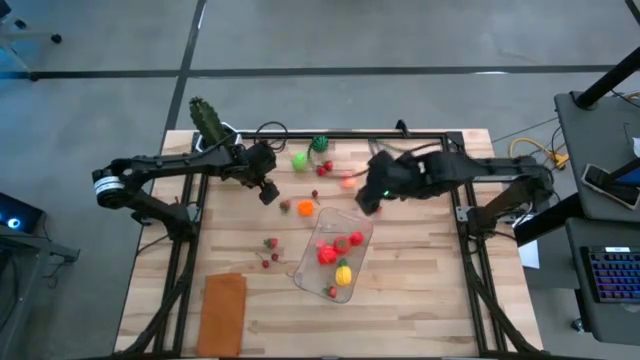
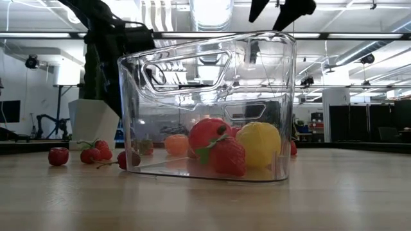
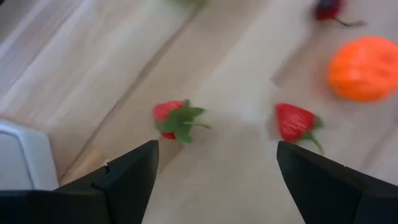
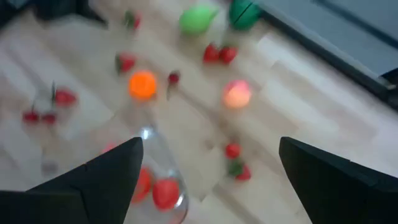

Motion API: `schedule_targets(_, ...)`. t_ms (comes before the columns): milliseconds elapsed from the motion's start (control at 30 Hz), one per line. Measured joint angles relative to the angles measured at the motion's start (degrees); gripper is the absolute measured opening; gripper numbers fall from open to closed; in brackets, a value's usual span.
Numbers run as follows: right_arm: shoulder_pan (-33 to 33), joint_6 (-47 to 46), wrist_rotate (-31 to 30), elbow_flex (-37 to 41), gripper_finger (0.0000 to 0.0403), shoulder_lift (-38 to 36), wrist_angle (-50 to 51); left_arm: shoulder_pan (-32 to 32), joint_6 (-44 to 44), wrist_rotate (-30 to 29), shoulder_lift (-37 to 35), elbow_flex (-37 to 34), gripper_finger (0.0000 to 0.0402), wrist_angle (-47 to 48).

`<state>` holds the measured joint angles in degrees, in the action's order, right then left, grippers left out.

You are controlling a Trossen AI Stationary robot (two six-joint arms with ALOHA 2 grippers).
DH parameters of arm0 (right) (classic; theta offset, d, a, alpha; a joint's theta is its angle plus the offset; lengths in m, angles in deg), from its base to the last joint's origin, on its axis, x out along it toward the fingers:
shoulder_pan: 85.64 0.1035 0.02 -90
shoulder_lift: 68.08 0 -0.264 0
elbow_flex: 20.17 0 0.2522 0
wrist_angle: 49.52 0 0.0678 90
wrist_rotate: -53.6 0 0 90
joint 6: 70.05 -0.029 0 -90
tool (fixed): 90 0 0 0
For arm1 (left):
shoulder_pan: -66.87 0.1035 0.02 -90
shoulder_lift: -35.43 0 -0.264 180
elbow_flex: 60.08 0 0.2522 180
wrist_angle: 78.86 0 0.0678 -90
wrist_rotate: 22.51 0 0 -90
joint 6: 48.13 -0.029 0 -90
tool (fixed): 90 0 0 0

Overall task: Pick and placing Produce into tupperware
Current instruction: Put the red strawberry into the transparent bin

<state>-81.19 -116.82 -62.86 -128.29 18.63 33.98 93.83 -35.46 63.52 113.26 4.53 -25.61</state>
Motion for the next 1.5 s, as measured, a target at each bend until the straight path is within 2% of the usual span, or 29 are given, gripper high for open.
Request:
schedule_targets(133, -1.0, -0.4, -2.6, 0.0, 0.0368, -2.7, 0.0, 1.6, 0.5, -3.0, 4.9, 2.3, 0.0311, -0.4)
schedule_targets(333, -3.1, 0.0, -3.4, 0.0, 0.0368, -4.2, 0.2, 2.0, 0.3, -2.2, 13.9, 4.3, 0.0311, 0.0)
schedule_targets(467, -3.3, 1.2, -3.3, 0.0, 0.0368, -4.2, 0.4, 1.9, 0.3, -2.2, 17.3, 4.4, 0.0306, 0.3)
schedule_targets(967, -5.3, 3.5, -3.7, 1.1, 0.0368, -4.2, 0.4, 2.0, 0.4, -4.0, 17.8, 4.2, 0.0181, -4.5)
schedule_targets(1500, -5.9, 2.9, -3.7, 1.4, 0.0368, -4.1, 0.0, 1.7, -2.2, -3.8, 16.8, 4.1, 0.0131, -4.4)
